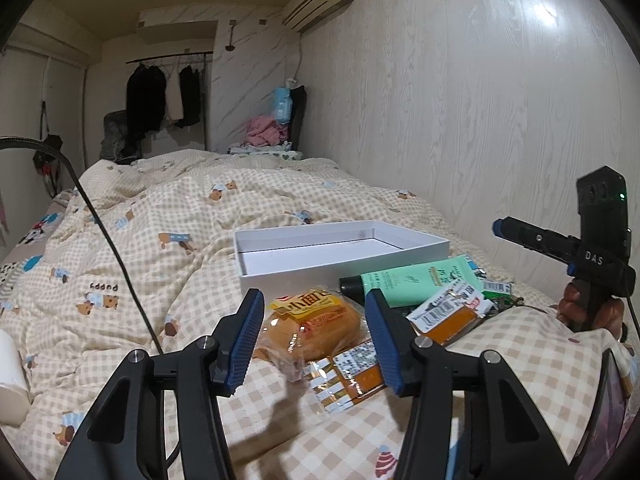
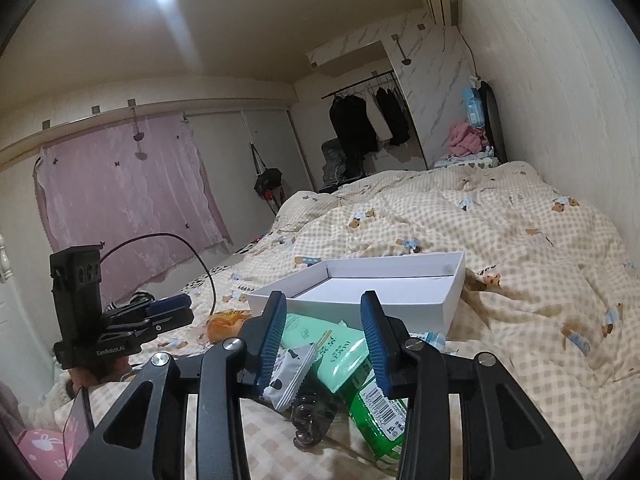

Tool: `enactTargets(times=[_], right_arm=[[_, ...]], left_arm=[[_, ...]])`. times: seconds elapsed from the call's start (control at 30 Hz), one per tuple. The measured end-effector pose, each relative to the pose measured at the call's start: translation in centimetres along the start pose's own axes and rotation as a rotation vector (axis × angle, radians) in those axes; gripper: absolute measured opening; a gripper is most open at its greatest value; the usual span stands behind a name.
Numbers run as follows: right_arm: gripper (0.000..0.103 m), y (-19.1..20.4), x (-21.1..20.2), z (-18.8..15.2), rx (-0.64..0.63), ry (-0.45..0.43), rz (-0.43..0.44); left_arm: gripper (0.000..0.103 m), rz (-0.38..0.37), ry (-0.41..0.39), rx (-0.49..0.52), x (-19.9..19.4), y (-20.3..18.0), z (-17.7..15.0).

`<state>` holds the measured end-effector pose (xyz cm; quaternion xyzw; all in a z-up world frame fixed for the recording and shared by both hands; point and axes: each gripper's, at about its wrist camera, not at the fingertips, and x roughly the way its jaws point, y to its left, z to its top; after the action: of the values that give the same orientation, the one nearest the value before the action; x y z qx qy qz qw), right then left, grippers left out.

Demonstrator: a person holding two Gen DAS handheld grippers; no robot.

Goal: Organize objects
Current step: 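Move the left gripper toward the yellow-wrapped bread bun, then grasp the yellow-wrapped bread bun with the left gripper and lift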

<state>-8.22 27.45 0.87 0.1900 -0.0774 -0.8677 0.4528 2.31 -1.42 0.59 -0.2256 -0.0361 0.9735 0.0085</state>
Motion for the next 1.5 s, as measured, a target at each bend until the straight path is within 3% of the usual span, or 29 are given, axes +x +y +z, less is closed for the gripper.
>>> enactTargets(times=[0.13,0.2,0.27,0.5,0.67,0.77,0.97,1.17,1.37,1.5], right_arm=[[0.042,-0.3,0.0,0.0,0.011,-0.001,0.027],[0.042,-0.2,0.1,0.1,0.006,0.006,0.028],[0.042,0.1,0.1,0.1,-0.006,0.012,0.024],[0.042,0.9,0.3,-0.1,-0.036,0.025,0.018],[0.045,0.7,0.3,-0.2,-0.028,0.024,0.019],[0.047,0.6,0.2,-0.1,-0.022,0.023,0.02],[0.047,0.5,0.2,0.0,-0.024,0.025,0.026],[0.047,0.3,0.0,0.0,-0.021,0.024,0.025],[0.047,0.1,0.1,0.2,-0.005,0.023,0.025],[0.047,-0.1,0.2,0.3,0.007,0.026,0.026]], left_arm=[[0.057,0.022,0.029,-0.044,0.5,0.7,0.0],[0.068,0.023,0.045,-0.06,0.8,1.1,0.1],[0.072,0.004,0.052,-0.074,0.8,1.4,0.1],[0.073,-0.084,0.142,-0.152,1.2,3.0,1.4],[0.075,-0.107,0.195,-0.15,1.0,2.4,3.0],[0.078,-0.068,0.212,-0.091,1.4,1.3,3.9],[0.08,0.059,0.36,-0.04,4.7,-1.1,4.1],[0.082,0.061,0.513,0.002,7.6,-1.9,3.5],[0.083,0.072,0.547,-0.128,9.1,0.0,3.5],[0.089,0.064,0.583,-0.154,10.1,0.3,3.0]])
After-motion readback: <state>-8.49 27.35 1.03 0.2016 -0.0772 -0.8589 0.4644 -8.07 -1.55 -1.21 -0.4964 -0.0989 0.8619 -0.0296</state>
